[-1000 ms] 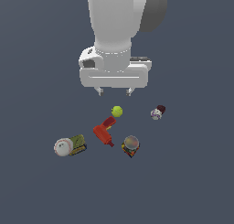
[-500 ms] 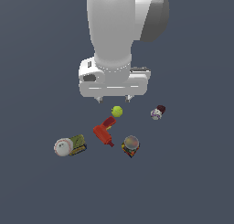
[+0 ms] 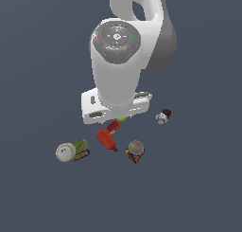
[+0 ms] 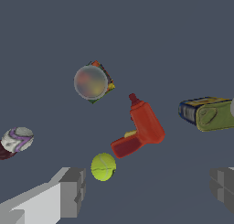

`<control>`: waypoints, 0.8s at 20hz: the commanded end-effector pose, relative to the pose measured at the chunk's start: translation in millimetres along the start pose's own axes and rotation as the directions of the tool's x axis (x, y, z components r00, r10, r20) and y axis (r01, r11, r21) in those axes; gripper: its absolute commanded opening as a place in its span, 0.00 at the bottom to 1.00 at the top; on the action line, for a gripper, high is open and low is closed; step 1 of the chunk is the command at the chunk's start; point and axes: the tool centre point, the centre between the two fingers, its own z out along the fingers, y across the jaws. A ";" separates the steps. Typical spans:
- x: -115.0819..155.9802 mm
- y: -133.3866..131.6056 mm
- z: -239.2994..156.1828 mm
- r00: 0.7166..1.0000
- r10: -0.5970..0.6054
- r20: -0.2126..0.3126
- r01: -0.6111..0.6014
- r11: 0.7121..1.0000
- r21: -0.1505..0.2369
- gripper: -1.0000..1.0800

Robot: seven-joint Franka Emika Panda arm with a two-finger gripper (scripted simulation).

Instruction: Pick up a designated object from a clutter of objects.

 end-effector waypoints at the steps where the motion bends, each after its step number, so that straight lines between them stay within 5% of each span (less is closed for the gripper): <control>1: 9.1 4.2 12.7 0.997 -0.056 0.046 0.056 0.998 0.001 1.00; 8: 30.3 15.3 51.8 0.964 -0.205 0.169 0.203 0.979 0.030 1.00; 16: 46.2 26.5 102.4 0.884 -0.363 0.294 0.349 0.932 0.102 1.00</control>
